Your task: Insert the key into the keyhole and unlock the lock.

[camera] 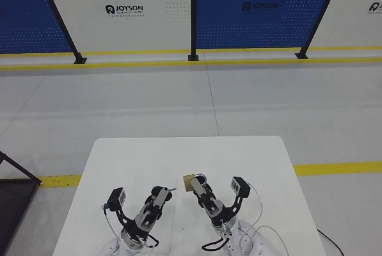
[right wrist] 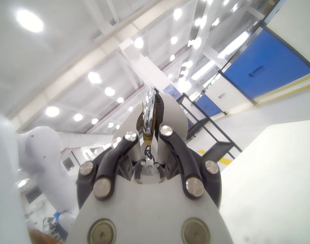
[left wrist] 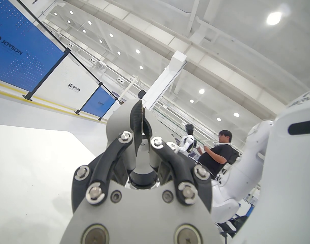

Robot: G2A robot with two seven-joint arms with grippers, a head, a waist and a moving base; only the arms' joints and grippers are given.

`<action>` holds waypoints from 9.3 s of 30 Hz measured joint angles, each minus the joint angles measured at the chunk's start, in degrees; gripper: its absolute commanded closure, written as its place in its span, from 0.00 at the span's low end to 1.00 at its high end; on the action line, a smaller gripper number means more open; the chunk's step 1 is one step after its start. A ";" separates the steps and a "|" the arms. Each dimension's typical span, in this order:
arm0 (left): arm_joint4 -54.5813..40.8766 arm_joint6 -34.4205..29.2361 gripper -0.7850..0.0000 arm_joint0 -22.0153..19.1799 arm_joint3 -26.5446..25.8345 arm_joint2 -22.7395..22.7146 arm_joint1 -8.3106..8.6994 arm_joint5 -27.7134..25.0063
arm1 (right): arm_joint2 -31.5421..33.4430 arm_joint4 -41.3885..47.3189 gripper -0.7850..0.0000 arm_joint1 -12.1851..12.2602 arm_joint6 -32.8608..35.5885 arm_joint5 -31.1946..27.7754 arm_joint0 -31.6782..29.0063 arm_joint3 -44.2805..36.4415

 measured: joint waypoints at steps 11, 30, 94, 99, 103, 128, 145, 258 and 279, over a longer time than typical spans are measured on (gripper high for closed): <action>0.01 -1.45 1.00 -1.12 0.14 1.03 -0.42 0.53 | 0.00 -0.13 1.00 -0.04 -0.08 0.11 -0.03 0.03; -0.47 -2.60 1.00 -1.75 -0.34 1.45 -0.91 2.65 | 0.00 -0.13 1.00 -0.04 -0.08 0.11 -0.03 0.03; -1.11 -4.30 0.55 -2.09 0.21 1.27 -1.82 3.24 | 2.28 0.09 1.00 -0.59 4.10 2.00 -2.14 -2.34; -0.87 -5.03 0.60 -1.96 0.60 1.00 -1.74 2.17 | 2.73 0.74 1.00 -0.63 4.48 1.92 -2.27 -2.34; -0.75 -5.43 0.71 -2.03 0.56 1.08 -1.77 2.12 | 2.88 0.93 1.00 -0.69 4.90 1.95 -2.38 -2.39; 0.49 -6.02 1.00 -2.39 0.80 1.01 -1.99 2.92 | 3.36 0.25 1.00 -0.97 7.42 2.25 -3.27 -3.17; 17.48 4.45 1.00 -2.26 1.51 0.48 -2.60 6.63 | 4.51 2.01 1.00 -0.64 10.11 1.40 -4.13 -4.17; -18.04 -23.47 1.00 -4.73 2.04 3.05 1.97 0.32 | 6.66 2.91 1.00 0.48 15.46 5.91 -5.37 -6.52; -0.53 -12.35 1.00 -3.33 -0.25 0.67 0.92 4.91 | 6.48 2.46 1.00 0.59 15.97 6.30 -5.57 -6.90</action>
